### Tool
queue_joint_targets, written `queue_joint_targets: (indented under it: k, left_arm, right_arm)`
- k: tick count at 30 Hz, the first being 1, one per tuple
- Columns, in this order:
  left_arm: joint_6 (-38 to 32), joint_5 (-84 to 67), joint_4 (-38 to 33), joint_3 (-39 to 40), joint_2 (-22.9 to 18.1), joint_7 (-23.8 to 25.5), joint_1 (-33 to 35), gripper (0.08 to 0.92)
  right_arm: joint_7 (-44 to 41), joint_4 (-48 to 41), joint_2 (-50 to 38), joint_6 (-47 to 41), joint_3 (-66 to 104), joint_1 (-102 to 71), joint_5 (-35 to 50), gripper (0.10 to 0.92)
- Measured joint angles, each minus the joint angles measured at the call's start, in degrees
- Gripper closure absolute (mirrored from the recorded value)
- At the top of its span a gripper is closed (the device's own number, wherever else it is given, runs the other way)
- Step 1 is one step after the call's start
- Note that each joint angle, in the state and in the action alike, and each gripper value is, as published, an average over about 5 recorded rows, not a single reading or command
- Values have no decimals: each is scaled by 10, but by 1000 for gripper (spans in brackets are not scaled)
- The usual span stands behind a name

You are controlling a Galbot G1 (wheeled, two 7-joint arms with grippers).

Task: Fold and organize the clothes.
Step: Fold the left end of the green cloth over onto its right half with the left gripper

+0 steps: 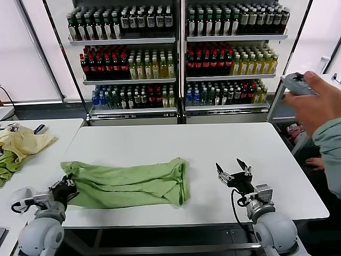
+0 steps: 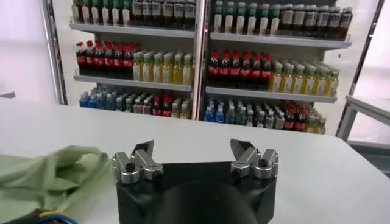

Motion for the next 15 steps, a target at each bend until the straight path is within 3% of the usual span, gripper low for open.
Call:
queue_joint_targets:
  k: [6, 15]
  left_arm:
    - [13, -45, -51, -2, -3, -3, -2, 878]
    - [26, -92, -96, 59, -44, -20, -22, 878]
  right_arm:
    - [1, 7, -4, -3, 1, -1, -1, 203]
    - [3, 9, 0, -7, 1, 0, -7, 203]
